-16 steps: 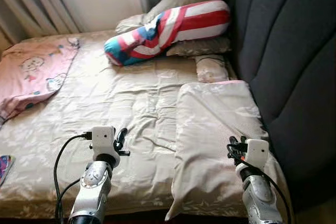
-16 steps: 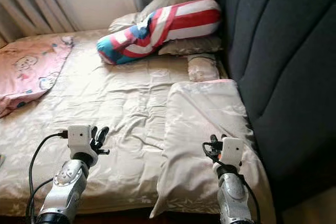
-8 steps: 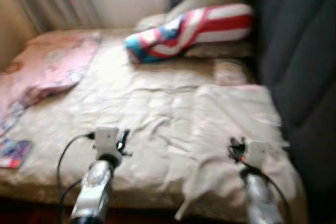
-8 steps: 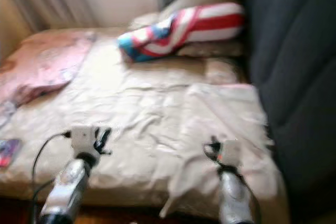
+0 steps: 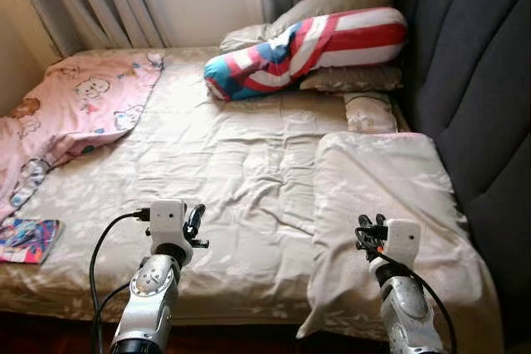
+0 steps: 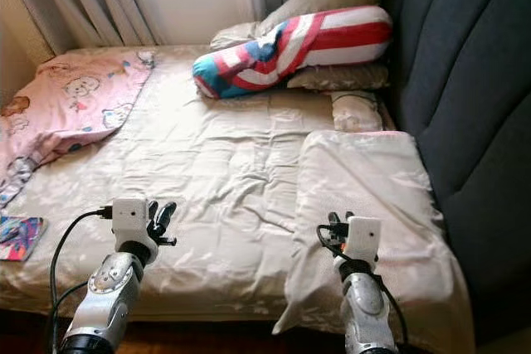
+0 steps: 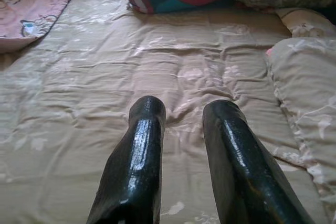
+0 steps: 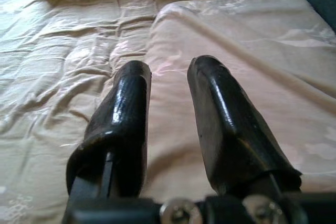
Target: Clean up the room
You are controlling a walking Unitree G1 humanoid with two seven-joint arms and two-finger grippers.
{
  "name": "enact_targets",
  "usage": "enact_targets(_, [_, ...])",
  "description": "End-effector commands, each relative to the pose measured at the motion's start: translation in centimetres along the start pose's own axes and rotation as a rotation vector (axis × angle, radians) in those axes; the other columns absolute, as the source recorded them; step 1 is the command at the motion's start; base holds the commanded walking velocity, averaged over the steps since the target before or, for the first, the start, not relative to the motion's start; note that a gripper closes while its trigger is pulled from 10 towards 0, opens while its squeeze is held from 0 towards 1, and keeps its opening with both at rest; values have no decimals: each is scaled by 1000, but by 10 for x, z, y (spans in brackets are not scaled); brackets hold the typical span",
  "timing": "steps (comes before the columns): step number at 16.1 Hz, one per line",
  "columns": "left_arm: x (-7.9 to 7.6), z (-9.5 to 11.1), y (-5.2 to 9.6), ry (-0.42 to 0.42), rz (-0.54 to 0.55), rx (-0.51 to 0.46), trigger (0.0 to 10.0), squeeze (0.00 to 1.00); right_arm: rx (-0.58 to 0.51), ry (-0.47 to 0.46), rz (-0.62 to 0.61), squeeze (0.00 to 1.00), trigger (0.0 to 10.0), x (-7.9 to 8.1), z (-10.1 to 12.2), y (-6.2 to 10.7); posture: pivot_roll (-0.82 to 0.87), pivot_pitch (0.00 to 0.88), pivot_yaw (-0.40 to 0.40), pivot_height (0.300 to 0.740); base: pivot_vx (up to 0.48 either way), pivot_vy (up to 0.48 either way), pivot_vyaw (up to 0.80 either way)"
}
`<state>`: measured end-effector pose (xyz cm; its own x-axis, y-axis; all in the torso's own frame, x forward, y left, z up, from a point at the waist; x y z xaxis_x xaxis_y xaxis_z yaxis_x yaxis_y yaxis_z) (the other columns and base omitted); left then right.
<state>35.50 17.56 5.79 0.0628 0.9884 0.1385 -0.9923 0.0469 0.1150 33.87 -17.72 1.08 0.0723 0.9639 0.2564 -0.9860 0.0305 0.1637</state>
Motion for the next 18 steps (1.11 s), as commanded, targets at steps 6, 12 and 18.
enact_targets(6, [4,-3,1,-8,9,10,10000,0,13,-15,1,0,10000,3,-2,-1,-34,57,94,740,0,386,0])
enact_targets(12, [8,0,2,-36,22,5,10000,0,8,-20,-9,0,10000,0,-1,-1,-36,58,100,740,0,-224,0])
enact_targets(18, [9,5,0,-22,20,-13,10000,0,6,-20,-17,0,10000,-3,0,-2,-34,41,104,740,0,-119,0])
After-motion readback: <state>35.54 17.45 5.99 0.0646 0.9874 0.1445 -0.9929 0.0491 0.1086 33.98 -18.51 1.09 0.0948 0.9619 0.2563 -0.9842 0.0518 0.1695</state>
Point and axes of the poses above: a point about 5 cm out from each wrist's last joint towards the gripper, its own y axis pointing back from the gripper into the wrist, its own z axis along the axis of the wrist's last joint, x = y × z, the point moved 6 cm from there along -y, pointing out of the wrist towards the gripper, and after that the axes turned 10 degrees about -y, right-handed, at the moved point
